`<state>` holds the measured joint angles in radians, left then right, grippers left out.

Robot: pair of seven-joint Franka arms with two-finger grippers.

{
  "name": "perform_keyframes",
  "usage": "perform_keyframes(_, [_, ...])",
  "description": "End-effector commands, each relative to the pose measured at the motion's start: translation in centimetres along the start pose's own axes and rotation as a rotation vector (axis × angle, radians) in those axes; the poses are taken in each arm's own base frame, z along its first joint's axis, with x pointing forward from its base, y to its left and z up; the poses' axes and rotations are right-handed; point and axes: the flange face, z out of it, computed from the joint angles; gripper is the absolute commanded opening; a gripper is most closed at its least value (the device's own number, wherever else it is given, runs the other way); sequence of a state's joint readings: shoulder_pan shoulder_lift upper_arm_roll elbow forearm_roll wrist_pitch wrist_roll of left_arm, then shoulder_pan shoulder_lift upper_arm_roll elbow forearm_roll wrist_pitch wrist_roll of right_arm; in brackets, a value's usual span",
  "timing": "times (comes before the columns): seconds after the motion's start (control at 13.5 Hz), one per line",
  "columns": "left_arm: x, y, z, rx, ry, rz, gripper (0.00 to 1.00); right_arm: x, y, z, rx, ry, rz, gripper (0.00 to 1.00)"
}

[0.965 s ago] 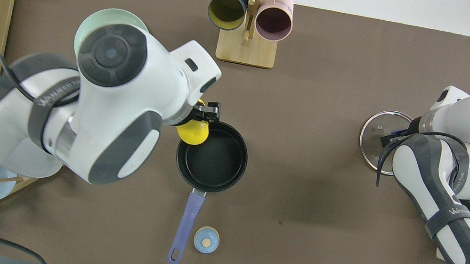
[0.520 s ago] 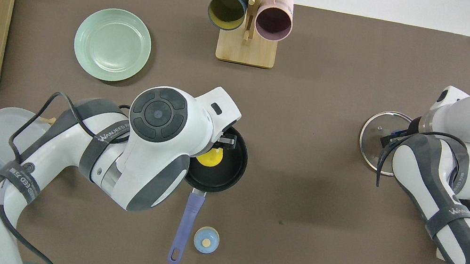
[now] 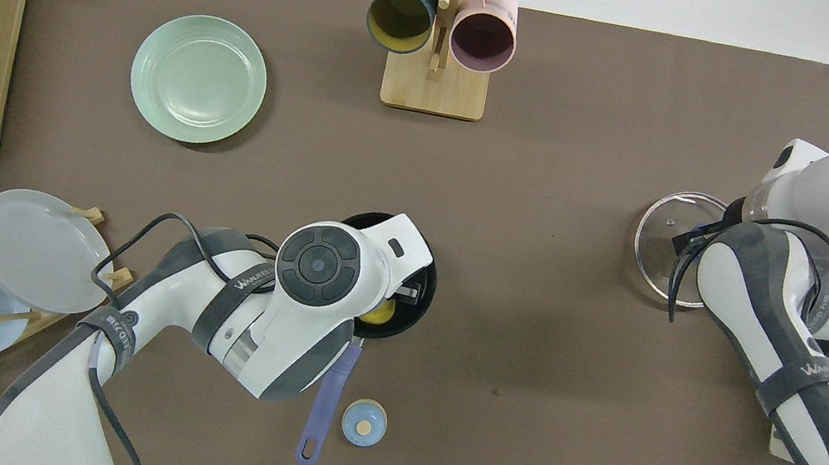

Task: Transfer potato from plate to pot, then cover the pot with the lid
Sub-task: 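Lower the potato into the black pot and open the left gripper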

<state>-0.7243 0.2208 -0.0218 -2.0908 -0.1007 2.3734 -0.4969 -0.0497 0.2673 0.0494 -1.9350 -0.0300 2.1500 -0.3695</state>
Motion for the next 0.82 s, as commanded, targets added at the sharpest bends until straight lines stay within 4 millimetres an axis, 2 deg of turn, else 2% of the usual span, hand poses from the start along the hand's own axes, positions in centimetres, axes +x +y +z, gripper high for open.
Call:
perform_keyframes(0.0, [-1.1, 0.4, 1.8, -0.003, 0.016, 0.005, 0.00, 1.1, -1.5, -3.2, 0.001, -0.014, -0.051, 0.00])
perform_keyframes(0.15, [-1.0, 0.4, 2.3, 0.000, 0.016, 0.006, 0.00, 1.6, -3.5, -5.1, 0.000, -0.010, -0.075, 0.00])
perform_keyframes(0.22, [-1.2, 0.3, 2.6, 0.005, 0.008, 0.007, 0.00, 1.5, -3.8, -6.0, -0.004, -0.001, -0.061, 0.00])
perform_keyframes(0.45, [-1.8, 0.8, 2.9, 0.008, 0.003, 0.025, 0.00, 1.4, -4.3, -6.8, 0.004, -0.003, -0.053, 0.00])
perform_keyframes(0.52, [-1.5, 0.6, 2.7, 0.009, 0.003, 0.022, 0.20, 1.4, -4.4, -6.9, 0.005, -0.001, -0.053, 0.00])
perform_keyframes(0.59, [-1.1, 0.3, 2.3, 0.008, 0.005, 0.019, 0.73, 1.4, -4.8, -7.1, 0.007, -0.002, -0.047, 0.00])
perform_keyframes(0.67, [-0.8, -0.1, 1.4, 0.011, 0.000, 0.013, 1.00, 1.3, -5.4, -7.8, 0.007, -0.001, -0.038, 0.00])
perform_keyframes(0.74, [0.1, -0.4, -0.9, 0.014, -0.011, 0.005, 1.00, 1.5, -6.5, -8.2, 0.009, 0.001, -0.033, 0.00])
